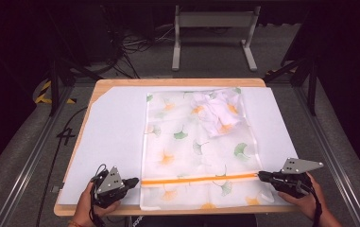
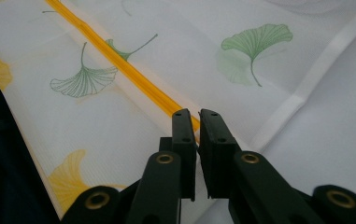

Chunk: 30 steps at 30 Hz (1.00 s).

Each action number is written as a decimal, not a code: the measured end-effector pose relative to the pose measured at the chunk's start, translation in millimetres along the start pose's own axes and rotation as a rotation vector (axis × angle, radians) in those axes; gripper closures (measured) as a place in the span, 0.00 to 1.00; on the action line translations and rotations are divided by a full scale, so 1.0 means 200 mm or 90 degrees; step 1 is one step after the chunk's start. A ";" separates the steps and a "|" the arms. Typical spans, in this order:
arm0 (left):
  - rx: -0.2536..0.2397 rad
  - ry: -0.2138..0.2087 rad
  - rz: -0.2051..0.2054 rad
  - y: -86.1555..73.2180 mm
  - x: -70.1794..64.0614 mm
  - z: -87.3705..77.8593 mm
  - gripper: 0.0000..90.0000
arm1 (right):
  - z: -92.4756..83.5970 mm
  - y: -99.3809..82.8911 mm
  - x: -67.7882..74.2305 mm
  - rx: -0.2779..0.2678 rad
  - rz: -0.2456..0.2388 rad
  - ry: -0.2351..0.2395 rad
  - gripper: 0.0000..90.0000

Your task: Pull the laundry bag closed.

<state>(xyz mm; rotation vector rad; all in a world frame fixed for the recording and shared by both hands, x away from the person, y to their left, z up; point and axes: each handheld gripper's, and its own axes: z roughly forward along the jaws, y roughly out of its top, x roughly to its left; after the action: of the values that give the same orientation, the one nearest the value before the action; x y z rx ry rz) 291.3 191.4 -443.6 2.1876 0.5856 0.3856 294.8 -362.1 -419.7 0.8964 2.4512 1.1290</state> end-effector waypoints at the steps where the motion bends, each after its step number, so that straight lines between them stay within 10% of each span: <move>1: -0.005 0.002 0.001 0.00 0.01 0.00 0.98 | 0.00 0.01 0.00 -0.003 0.001 -0.002 0.91; 17: -0.052 0.075 -0.023 0.01 0.17 -0.09 0.85 | -0.05 0.09 -0.08 -0.053 -0.003 -0.094 0.69; 30: -0.081 0.158 -0.101 -0.08 0.29 -0.10 0.29 | -0.03 -0.02 -0.25 -0.113 0.041 -0.189 0.27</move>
<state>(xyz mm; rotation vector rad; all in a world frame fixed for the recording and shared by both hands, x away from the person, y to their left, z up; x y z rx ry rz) 326.9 244.9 -439.7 1.9697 0.8412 0.5968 328.4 -399.5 -418.2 1.0136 2.0650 1.1243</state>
